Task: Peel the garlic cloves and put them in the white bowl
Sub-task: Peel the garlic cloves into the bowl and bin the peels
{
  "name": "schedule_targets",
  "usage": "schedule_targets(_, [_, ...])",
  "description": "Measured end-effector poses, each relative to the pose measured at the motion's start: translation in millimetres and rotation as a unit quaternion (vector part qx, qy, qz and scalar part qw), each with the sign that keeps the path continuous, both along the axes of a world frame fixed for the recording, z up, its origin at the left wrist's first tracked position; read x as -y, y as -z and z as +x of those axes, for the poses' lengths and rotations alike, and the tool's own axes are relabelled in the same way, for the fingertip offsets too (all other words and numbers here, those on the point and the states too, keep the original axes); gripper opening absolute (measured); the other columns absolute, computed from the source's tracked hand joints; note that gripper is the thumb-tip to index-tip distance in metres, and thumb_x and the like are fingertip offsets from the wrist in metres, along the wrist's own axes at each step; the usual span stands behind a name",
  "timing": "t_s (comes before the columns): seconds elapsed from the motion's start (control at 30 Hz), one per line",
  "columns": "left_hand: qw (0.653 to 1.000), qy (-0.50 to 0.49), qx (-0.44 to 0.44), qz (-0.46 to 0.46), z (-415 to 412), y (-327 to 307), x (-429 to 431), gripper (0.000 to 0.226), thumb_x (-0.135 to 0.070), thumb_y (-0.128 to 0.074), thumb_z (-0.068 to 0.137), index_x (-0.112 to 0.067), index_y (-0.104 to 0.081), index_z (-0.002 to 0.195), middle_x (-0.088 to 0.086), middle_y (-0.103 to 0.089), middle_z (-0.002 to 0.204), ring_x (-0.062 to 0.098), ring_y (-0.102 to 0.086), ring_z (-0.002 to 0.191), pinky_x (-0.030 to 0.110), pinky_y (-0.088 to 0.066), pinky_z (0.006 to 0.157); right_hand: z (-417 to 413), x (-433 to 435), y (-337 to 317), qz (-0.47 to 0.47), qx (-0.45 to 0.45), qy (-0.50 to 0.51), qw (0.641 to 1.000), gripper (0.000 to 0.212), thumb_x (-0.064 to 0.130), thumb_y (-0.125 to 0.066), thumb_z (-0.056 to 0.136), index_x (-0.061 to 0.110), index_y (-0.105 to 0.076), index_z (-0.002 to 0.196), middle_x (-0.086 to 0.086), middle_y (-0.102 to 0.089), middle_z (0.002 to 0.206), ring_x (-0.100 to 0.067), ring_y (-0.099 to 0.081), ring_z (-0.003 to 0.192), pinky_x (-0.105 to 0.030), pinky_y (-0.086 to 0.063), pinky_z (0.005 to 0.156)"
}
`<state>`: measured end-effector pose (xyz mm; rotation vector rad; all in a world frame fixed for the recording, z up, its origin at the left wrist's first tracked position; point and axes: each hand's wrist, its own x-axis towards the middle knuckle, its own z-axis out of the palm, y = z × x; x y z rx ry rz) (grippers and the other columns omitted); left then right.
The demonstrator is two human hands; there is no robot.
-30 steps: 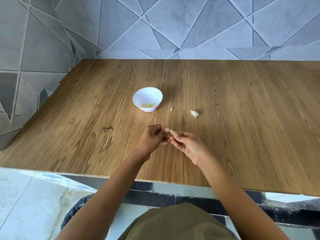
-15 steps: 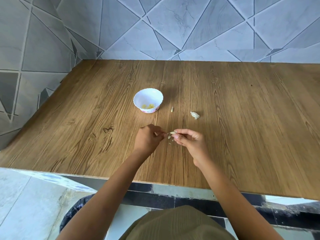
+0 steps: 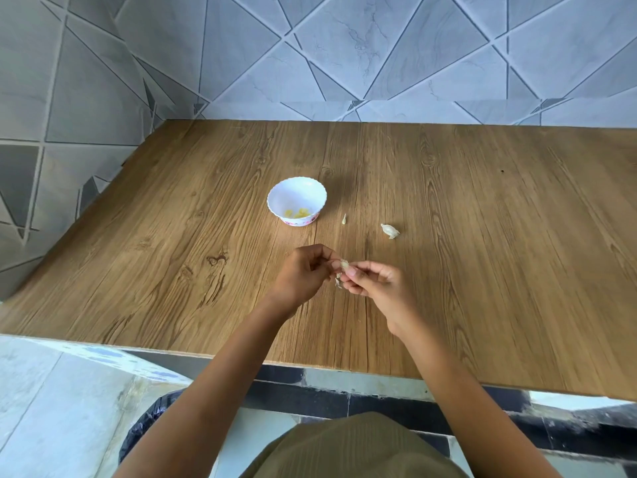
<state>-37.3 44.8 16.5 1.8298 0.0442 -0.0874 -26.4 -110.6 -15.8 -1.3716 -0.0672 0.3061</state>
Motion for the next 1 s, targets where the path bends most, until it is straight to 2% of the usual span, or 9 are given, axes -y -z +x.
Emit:
schedule_targets(0.17, [0.999, 0.011, 0.032, 0.009, -1.6, 1.5, -2.0, 0.009, 0.001, -0.058, 0.089, -0.007, -0.063, 0.087, 0.003, -0.063, 0.076, 0.011, -0.056, 0.071, 0.021, -0.048, 0.069, 5.6, 2.7, -2.7, 0.033, -0.097, -0.018, 0.995, 0.007, 0.010, -0.063, 0.086, 0.009, -0.070, 0.085, -0.005, -0.073, 0.076, -0.011, -0.068, 0.065, -0.016, -0.052, 0.057])
schedule_targets(0.3, [0.999, -0.013, 0.016, -0.026, -2.2, 4.8, -2.2, 0.010, -0.001, -0.060, 0.088, -0.009, -0.065, 0.086, 0.008, -0.065, 0.079, 0.019, -0.057, 0.075, 0.024, -0.048, 0.070, 5.6, 2.2, 0.0, -0.087, 0.000, 0.056, 0.995, 0.012, 0.017, -0.072, 0.081, 0.010, -0.067, 0.072, -0.002, -0.069, 0.064, -0.007, -0.058, 0.053, -0.017, -0.045, 0.047])
schedule_targets(0.4, [0.999, -0.026, 0.001, -0.022, -2.0, 6.8, -4.8, 0.004, -0.002, -0.064, 0.086, -0.004, -0.067, 0.087, 0.014, -0.067, 0.080, 0.021, -0.057, 0.073, 0.027, -0.049, 0.070, 7.5, 1.5, 2.9, -0.174, 0.094, 0.087, 0.976, 0.013, 0.019, -0.073, 0.080, 0.015, -0.066, 0.070, 0.002, -0.067, 0.064, -0.007, -0.056, 0.054, -0.021, -0.046, 0.049])
schedule_targets(0.47, [0.999, -0.038, -0.009, -0.025, -1.6, 6.8, -6.5, 0.005, -0.004, -0.066, 0.084, -0.002, -0.068, 0.089, 0.016, -0.068, 0.082, 0.020, -0.058, 0.071, 0.023, -0.050, 0.067, 7.7, 0.2, 3.4, -0.180, 0.118, 0.062, 0.975, 0.007, 0.010, -0.069, 0.084, 0.017, -0.068, 0.081, 0.005, -0.068, 0.074, -0.005, -0.060, 0.063, -0.020, -0.050, 0.055])
schedule_targets(0.57, [0.998, -0.045, -0.017, -0.032, -0.8, 6.3, -6.8, 0.007, -0.001, -0.065, 0.084, 0.002, -0.068, 0.091, 0.015, -0.067, 0.080, 0.017, -0.058, 0.069, 0.018, -0.050, 0.063, 6.4, -2.0, 2.7, -0.154, 0.104, 0.039, 0.982, 0.023, 0.003, -0.061, 0.088, 0.024, -0.068, 0.089, 0.008, -0.068, 0.086, -0.002, -0.065, 0.075, -0.014, -0.051, 0.061])
schedule_targets(0.7, [0.998, -0.045, -0.019, -0.036, -1.0, 6.9, -7.0, 0.008, 0.000, -0.064, 0.085, 0.003, -0.067, 0.092, 0.011, -0.067, 0.077, 0.012, -0.059, 0.066, 0.016, -0.049, 0.061, 6.9, -4.2, 1.0, -0.200, 0.133, 0.041, 0.970, 0.010, 0.012, -0.065, 0.087, 0.020, -0.070, 0.089, 0.011, -0.068, 0.083, 0.000, -0.063, 0.070, -0.021, -0.054, 0.065])
schedule_targets(0.8, [0.998, -0.041, -0.018, -0.044, -0.9, 7.5, -6.6, 0.008, -0.002, -0.063, 0.086, 0.002, -0.067, 0.092, 0.006, -0.068, 0.074, 0.004, -0.061, 0.063, 0.014, -0.049, 0.059, 6.5, -2.2, 0.9, -0.227, 0.185, 0.072, 0.953, 0.009, 0.012, -0.072, 0.080, 0.014, -0.070, 0.088, 0.008, -0.068, 0.083, 0.005, -0.059, 0.069, -0.013, -0.045, 0.065])
schedule_targets(0.87, [0.998, -0.038, -0.022, -0.047, -0.8, 8.1, -7.1, 0.007, -0.005, -0.063, 0.087, -0.001, -0.068, 0.091, 0.002, -0.068, 0.073, 0.003, -0.062, 0.064, 0.015, -0.050, 0.060, 6.8, -1.2, 0.9, -0.246, 0.219, 0.052, 0.943, 0.015, 0.012, -0.074, 0.079, 0.012, -0.070, 0.094, 0.007, -0.068, 0.089, 0.006, -0.058, 0.072, -0.008, -0.043, 0.065])
schedule_targets(1.0, [0.999, -0.025, -0.023, -0.040, -1.7, 8.0, -6.5, 0.007, -0.007, -0.061, 0.089, -0.007, -0.067, 0.085, 0.002, -0.068, 0.072, 0.003, -0.061, 0.063, 0.013, -0.049, 0.060, 5.9, -4.0, 2.1, -0.258, 0.242, 0.022, 0.935, 0.016, 0.015, -0.072, 0.081, 0.007, -0.072, 0.094, 0.001, -0.071, 0.086, -0.006, -0.062, 0.072, -0.019, -0.049, 0.067])
